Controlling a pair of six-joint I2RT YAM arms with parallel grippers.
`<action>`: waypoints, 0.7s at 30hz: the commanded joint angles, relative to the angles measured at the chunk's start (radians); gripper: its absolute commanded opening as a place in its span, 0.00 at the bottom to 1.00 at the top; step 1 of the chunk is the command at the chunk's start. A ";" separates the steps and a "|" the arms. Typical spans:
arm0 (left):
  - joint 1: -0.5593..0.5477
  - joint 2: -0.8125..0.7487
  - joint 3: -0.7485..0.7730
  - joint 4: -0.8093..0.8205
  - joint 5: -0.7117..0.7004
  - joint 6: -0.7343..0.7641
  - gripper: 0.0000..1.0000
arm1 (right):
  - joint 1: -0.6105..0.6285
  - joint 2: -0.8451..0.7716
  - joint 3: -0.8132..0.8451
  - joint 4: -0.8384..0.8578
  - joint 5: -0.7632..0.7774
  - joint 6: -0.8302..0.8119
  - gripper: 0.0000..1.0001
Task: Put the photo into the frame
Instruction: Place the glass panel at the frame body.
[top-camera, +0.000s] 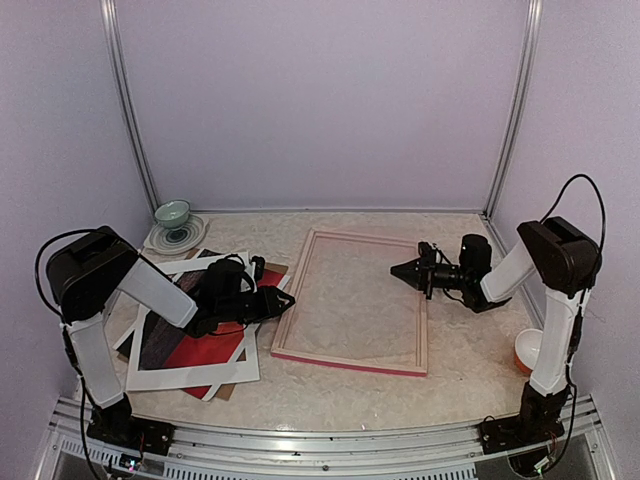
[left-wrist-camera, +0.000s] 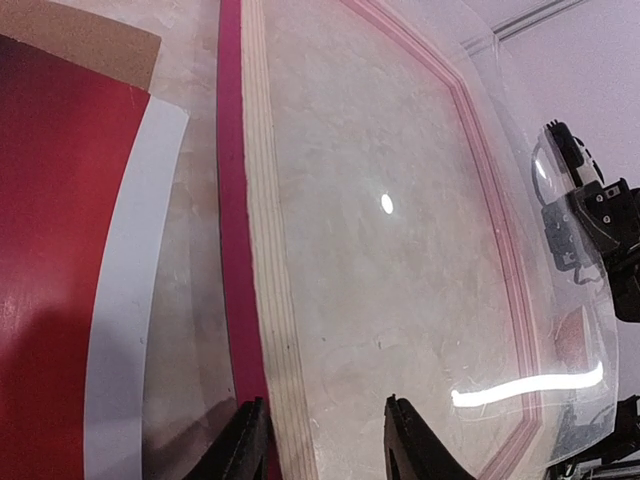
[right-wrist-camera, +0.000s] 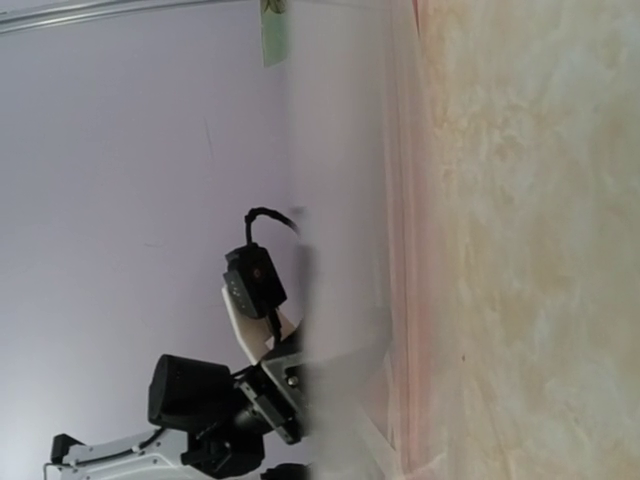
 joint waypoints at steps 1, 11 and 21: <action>-0.011 0.022 0.023 0.032 0.026 -0.011 0.41 | 0.026 0.007 -0.020 0.048 -0.010 0.040 0.00; -0.017 0.032 0.026 0.041 0.022 -0.019 0.41 | 0.031 -0.007 -0.027 0.156 0.001 0.160 0.00; -0.019 0.031 0.023 0.043 0.019 -0.020 0.41 | 0.031 0.000 -0.060 0.187 0.045 0.209 0.00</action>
